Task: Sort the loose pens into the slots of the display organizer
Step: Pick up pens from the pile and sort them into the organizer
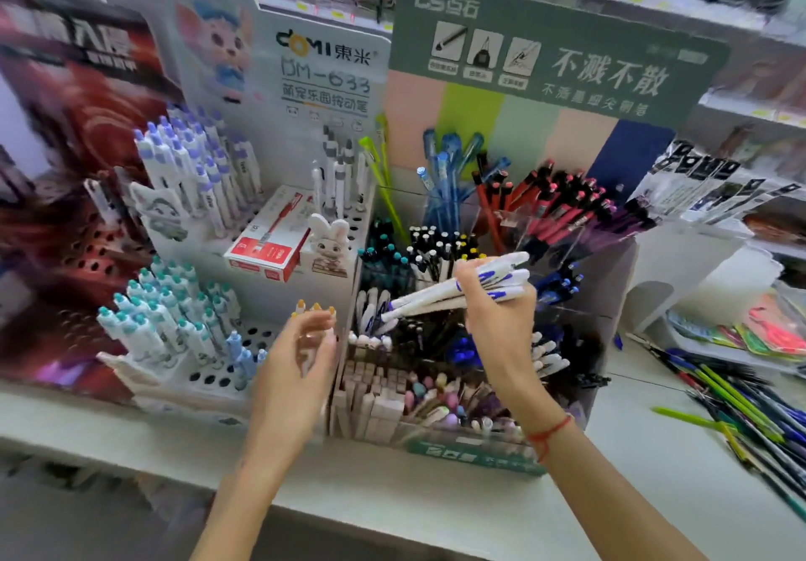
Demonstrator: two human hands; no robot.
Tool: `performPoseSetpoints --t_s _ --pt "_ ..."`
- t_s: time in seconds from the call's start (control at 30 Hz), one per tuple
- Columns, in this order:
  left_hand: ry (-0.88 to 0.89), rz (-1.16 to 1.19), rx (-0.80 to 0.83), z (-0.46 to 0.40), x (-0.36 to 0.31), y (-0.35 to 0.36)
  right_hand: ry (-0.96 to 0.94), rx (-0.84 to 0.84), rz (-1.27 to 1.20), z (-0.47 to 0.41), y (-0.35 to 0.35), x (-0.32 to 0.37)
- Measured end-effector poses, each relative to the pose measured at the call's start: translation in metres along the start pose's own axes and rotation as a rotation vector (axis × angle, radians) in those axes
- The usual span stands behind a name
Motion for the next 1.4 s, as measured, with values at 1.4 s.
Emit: performPoseSetpoints --t_s 1.4 --pt "0.543 -0.874 0.216 -0.011 0.019 0.055 -0.820 0.276 1.307 0.057 0.088 -0.047"
Point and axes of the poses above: each hand's wrist, its own z-axis away from the middle knuckle, its own y-axis out of the palm, x = y × z, the point moved 8 cm from there along -z, towards the middle knuckle, and after that the axes turned 9 degrees about z, right-handed, at the moved point
